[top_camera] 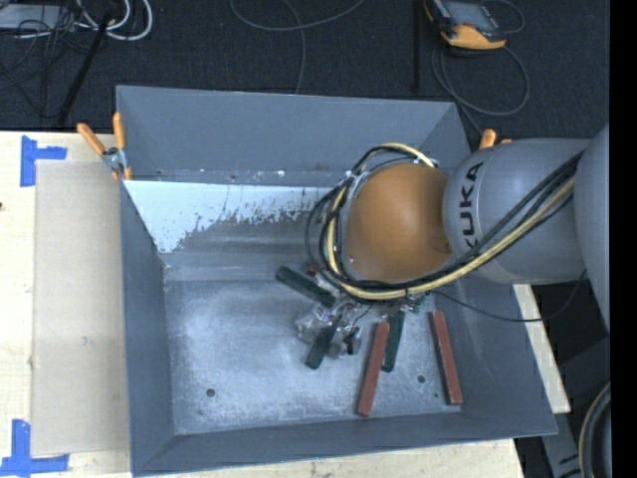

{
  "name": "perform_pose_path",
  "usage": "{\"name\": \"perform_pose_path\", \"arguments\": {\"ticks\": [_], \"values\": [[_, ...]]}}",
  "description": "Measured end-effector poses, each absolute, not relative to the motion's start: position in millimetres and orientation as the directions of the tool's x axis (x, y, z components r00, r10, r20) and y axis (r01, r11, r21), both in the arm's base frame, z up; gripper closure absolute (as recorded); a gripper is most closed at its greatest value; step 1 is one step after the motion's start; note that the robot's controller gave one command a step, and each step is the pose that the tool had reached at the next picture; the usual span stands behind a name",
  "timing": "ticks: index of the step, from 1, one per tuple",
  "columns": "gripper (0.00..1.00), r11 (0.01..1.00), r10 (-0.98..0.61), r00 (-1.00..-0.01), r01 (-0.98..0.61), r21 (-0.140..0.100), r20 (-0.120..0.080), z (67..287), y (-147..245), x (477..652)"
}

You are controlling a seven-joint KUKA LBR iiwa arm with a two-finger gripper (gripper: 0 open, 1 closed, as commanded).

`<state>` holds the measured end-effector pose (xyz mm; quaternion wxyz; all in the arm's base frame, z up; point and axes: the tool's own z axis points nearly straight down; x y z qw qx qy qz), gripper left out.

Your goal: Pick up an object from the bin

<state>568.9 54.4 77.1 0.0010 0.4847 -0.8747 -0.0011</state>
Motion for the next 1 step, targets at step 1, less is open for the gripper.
{"name": "perform_pose_path", "arguments": {"ticks": [1], "values": [[1.00,0.502,-0.865,-0.502,-0.865,-0.005,-0.005,185.4,60.0,547.2]]}}
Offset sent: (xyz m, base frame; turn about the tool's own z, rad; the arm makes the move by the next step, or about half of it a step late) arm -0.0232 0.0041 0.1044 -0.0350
